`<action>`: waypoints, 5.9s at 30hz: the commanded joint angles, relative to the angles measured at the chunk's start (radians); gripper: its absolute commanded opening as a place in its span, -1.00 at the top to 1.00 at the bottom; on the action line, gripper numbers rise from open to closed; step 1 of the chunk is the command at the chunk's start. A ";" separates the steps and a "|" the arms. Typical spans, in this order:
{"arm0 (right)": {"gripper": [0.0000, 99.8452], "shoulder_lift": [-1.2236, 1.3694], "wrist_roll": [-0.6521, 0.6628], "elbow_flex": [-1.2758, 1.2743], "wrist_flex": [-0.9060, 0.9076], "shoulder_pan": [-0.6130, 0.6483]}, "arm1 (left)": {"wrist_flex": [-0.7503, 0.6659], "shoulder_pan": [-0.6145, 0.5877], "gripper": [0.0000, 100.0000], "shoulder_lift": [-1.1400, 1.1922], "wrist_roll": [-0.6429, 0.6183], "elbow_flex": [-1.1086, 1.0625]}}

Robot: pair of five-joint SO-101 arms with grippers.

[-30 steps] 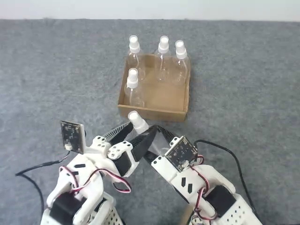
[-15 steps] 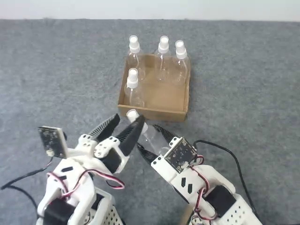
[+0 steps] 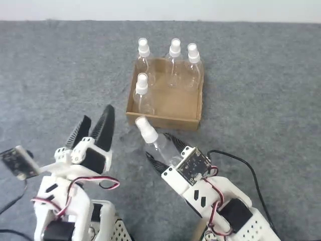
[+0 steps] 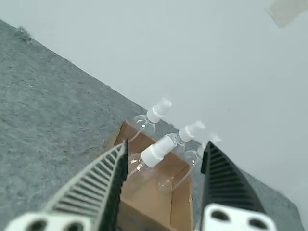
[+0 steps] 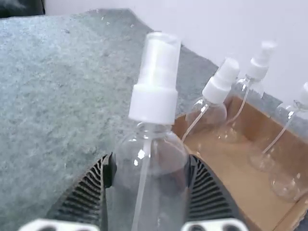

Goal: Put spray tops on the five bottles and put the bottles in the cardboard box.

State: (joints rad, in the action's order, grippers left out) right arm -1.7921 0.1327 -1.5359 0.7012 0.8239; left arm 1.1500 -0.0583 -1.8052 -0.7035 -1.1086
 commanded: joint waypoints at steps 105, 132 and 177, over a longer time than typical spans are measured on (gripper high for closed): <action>0.99 -0.021 0.014 -0.046 -0.084 0.048 | -0.157 -0.106 0.97 -0.020 0.180 -0.369; 0.99 -0.012 0.011 0.009 -0.084 0.036 | -0.232 -0.098 0.97 -0.020 0.331 -0.539; 0.99 0.644 0.009 0.646 -0.068 -0.291 | -0.292 -0.098 0.97 -0.017 0.336 -0.576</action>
State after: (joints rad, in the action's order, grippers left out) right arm -1.2566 0.1327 -0.9620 0.7135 0.5999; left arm 0.8876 -0.1596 -1.8067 -0.3767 -1.6978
